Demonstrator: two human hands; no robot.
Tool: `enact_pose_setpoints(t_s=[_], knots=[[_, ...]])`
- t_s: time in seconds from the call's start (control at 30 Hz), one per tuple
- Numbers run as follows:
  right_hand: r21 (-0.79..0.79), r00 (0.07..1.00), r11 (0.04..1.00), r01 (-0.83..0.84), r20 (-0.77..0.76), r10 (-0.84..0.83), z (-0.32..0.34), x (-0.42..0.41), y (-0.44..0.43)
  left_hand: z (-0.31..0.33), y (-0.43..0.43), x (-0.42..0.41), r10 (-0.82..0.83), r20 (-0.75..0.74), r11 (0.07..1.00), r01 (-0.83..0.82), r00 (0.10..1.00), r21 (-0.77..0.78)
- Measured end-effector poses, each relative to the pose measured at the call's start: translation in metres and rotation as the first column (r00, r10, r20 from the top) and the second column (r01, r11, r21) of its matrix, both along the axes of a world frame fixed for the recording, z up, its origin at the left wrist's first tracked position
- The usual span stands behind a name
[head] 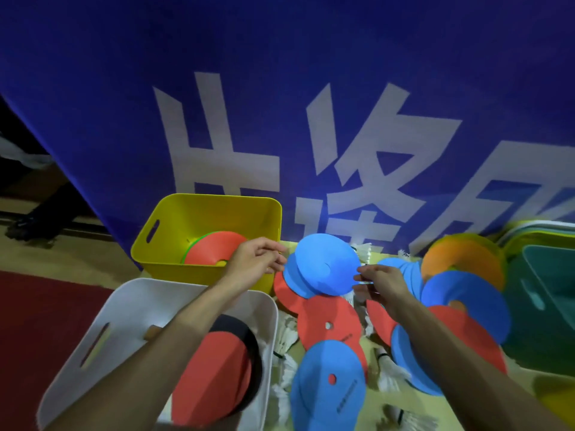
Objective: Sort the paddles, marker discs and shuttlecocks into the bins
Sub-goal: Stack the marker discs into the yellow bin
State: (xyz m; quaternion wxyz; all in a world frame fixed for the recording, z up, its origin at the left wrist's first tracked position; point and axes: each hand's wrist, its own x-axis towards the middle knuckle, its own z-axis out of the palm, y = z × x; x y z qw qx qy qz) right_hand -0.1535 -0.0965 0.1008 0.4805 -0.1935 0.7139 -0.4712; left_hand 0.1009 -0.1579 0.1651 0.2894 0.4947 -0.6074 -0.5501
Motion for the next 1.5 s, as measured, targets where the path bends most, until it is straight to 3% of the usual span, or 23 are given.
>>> enact_pose_setpoints(t_s=[0.3,0.57,0.87,1.17,1.37,1.5], knots=[[0.109,0.995,0.989,-0.102,0.003,0.102,-0.052,-0.041,0.005,-0.028,0.025,-0.041,0.101,-0.003,0.99,-0.1,0.995,0.096],[0.181,0.996,0.981,-0.071,0.062,0.061,-0.098,-0.031,-0.025,-0.042,0.041,-0.054,0.157,0.014,0.973,-0.158,0.987,0.168],[0.273,0.997,0.962,-0.012,-0.065,0.031,-0.118,-0.024,-0.047,-0.038,0.055,-0.054,0.212,0.076,0.959,-0.223,0.974,0.176],[0.178,0.974,0.981,0.072,-0.223,-0.031,-0.114,-0.061,-0.013,-0.051,0.063,-0.067,0.187,0.103,0.96,-0.204,0.977,0.194],[0.083,0.981,0.987,0.139,-0.151,-0.125,-0.105,-0.101,0.025,-0.061,0.073,-0.093,0.088,0.118,0.978,-0.109,0.989,0.179],[0.026,0.953,0.977,0.212,-0.226,-0.201,-0.092,-0.129,0.058,-0.071,0.08,-0.125,0.033,0.098,0.957,-0.06,0.995,0.284]])
